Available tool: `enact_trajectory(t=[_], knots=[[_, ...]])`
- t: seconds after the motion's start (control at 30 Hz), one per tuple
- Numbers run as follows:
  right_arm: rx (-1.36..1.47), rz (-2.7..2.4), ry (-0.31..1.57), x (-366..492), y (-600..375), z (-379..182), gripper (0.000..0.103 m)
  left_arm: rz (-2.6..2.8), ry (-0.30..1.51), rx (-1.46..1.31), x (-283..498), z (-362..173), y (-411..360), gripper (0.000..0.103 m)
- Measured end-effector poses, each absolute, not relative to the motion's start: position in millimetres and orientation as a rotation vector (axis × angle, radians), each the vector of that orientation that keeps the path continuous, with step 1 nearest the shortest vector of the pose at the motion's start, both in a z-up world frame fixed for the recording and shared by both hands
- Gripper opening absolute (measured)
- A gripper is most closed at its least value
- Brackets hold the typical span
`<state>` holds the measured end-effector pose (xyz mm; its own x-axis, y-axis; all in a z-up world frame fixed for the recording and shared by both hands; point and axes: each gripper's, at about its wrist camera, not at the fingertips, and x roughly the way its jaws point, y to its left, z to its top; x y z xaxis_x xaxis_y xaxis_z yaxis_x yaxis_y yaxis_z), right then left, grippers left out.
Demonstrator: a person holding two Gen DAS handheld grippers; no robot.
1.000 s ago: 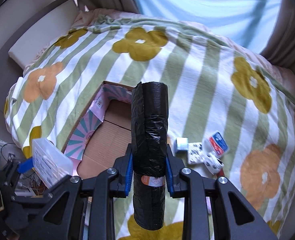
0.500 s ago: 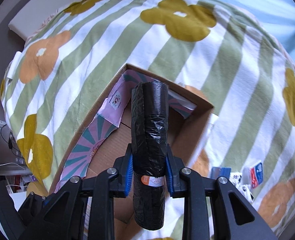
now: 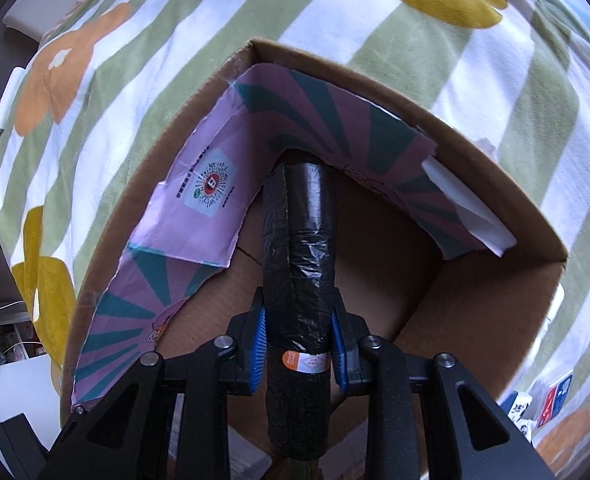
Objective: Organize objects
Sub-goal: 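Open left tool dropping the case while right tool releases the black roll into box, then withdraw both tools from the box back toward the remaining items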
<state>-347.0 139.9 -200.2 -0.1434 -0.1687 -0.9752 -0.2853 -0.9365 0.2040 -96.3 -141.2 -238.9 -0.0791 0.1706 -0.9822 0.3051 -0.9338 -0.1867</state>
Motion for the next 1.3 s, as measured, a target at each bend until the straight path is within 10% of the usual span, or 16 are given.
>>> enact_trajectory(t=[0.07, 0.13, 0.17, 0.73, 1.3], knots=[[-2.028, 2.251, 0.521, -350, 139, -202, 0.033, -2.189, 0.52, 2.057, -100, -237, -138, 0.093], [-2.034, 2.255, 0.541, -351, 139, -203, 0.087, -2.204, 0.535, 2.065, -102, -236, -134, 0.103], [-2.028, 2.265, 0.564, -351, 140, -203, 0.09, -2.211, 0.533, 2.062, -102, -236, -132, 0.102], [-1.996, 2.281, 0.552, -338, 141, -188, 0.09, -2.228, 0.562, 2.04, -103, -226, -112, 0.102], [-1.737, 2.377, 0.581, -273, 140, -51, 0.09, -2.418, 0.453, 1.87, -64, -125, -130, 0.102]])
